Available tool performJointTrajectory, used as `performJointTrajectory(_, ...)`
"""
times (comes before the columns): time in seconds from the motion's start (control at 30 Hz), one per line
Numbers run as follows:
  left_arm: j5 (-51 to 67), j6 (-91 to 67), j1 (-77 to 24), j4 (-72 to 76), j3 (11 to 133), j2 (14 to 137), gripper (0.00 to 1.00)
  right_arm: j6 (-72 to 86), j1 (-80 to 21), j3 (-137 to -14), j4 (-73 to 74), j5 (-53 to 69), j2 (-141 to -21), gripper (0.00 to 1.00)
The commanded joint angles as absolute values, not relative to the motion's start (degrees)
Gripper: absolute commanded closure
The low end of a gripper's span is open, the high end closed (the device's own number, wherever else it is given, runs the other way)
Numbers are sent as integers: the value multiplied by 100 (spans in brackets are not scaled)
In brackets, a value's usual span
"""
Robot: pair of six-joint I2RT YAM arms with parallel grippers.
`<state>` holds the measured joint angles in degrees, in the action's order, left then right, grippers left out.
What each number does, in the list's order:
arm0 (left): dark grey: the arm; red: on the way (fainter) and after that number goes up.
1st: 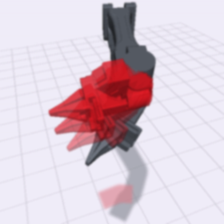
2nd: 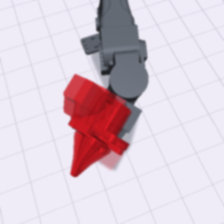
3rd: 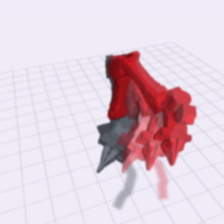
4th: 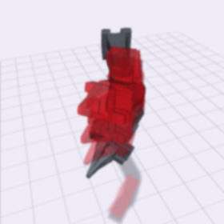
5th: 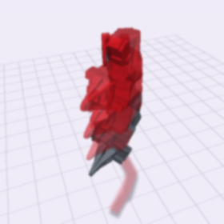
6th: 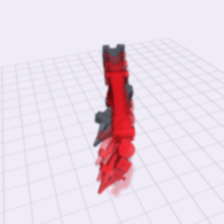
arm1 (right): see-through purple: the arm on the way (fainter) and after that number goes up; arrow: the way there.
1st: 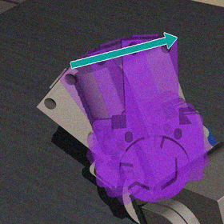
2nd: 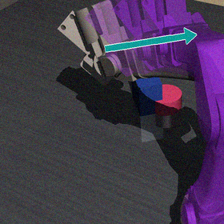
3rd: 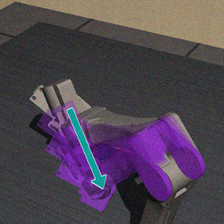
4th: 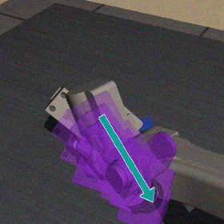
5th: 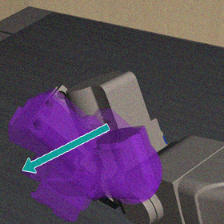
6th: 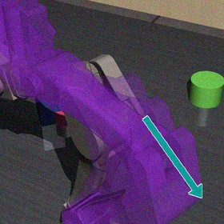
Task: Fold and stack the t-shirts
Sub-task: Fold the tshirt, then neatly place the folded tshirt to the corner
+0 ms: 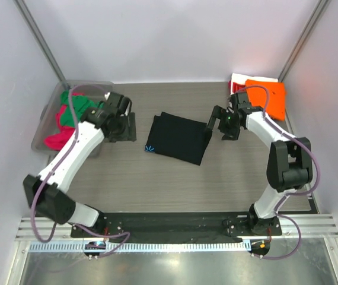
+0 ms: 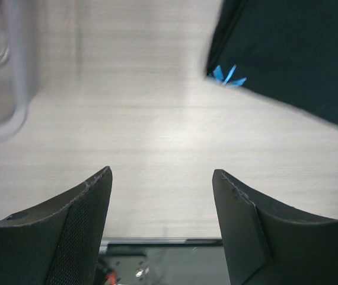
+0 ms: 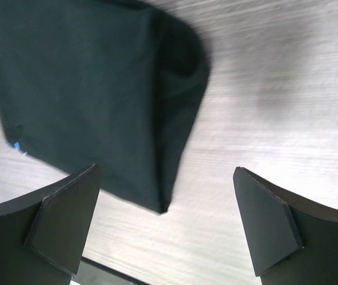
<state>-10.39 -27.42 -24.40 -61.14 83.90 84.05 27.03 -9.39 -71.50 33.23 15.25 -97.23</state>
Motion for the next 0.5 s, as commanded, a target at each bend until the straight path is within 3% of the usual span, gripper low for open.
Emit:
performJointTrajectory(0.0,-1178,-2584,-2443,-5898,7702,7604,30,2426,-792,-7453,3226,1836,-10063,0)
performJointTrajectory(0.17,-1265,-2540,-2435,-5529,6691,6647,30,2452,-756,-7619,2813,2083,-10739,0)
performJointTrajectory(0.47,-1345,-2549,-2435,-5212,5916,5907,30,2575,-870,-8261,2470,2320,-11986,6)
